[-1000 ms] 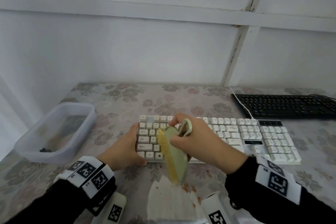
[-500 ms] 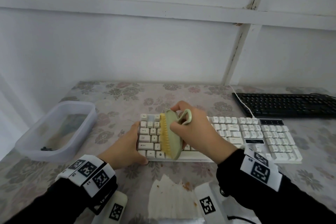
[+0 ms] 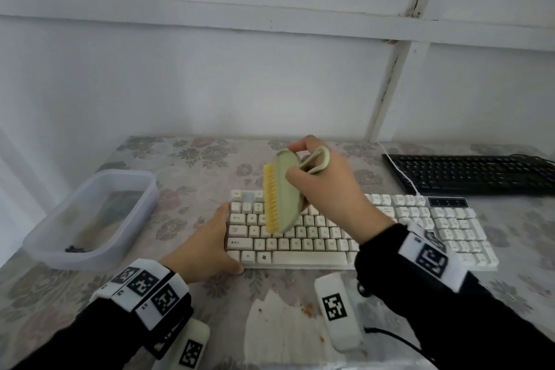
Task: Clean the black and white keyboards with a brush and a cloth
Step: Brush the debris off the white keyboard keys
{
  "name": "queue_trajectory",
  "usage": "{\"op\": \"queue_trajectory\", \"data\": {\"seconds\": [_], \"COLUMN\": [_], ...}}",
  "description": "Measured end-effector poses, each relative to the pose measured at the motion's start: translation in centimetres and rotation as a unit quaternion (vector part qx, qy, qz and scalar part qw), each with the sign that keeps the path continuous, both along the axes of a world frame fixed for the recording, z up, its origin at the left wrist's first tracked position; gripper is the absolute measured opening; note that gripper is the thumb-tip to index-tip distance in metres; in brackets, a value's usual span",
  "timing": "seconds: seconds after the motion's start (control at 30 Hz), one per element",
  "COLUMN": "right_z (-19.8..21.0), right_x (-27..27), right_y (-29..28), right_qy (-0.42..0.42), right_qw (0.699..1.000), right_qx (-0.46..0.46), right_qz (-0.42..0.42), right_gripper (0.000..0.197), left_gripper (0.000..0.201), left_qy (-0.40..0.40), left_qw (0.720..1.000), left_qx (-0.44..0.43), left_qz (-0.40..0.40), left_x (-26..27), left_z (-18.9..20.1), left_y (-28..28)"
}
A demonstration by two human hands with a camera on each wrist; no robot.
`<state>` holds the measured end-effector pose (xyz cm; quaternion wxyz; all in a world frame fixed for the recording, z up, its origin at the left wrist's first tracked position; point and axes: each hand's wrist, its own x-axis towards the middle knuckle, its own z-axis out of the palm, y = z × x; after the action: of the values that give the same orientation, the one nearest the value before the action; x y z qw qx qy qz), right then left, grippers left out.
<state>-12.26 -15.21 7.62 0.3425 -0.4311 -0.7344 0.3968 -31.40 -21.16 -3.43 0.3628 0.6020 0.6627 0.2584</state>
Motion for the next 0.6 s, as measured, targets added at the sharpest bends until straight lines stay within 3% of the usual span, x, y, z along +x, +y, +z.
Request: {"op": "queue_trajectory", "data": {"seconds": [0.33, 0.5, 0.6], "right_z": [-4.2, -1.9, -0.6], "right_x": [1.6, 2.7, 2.1], "right_y": [-3.7, -3.5, -2.1], "right_qy": [-0.091, -0.041, -0.008], "right_qw": [0.993, 0.995, 0.999], "right_qx": [-0.01, -0.059, -0.026], "right_qz": [0.071, 0.067, 0.035], "right_gripper": [0.013, 0.015, 0.02], "left_gripper": [0.106, 0.109, 0.107], "left_qy": [-0.012, -0.015, -0.005], "left_qw": [1.0, 1.0, 1.0], "left_qx": [0.006, -0.004, -0.005], "left_qz": [-0.001, 0.001, -0.01], "left_x": [-0.2, -0.3, -0.2], "left_z": [-0.4, -0.3, -0.2], "left_y": [0.2, 0.2, 0.1]}}
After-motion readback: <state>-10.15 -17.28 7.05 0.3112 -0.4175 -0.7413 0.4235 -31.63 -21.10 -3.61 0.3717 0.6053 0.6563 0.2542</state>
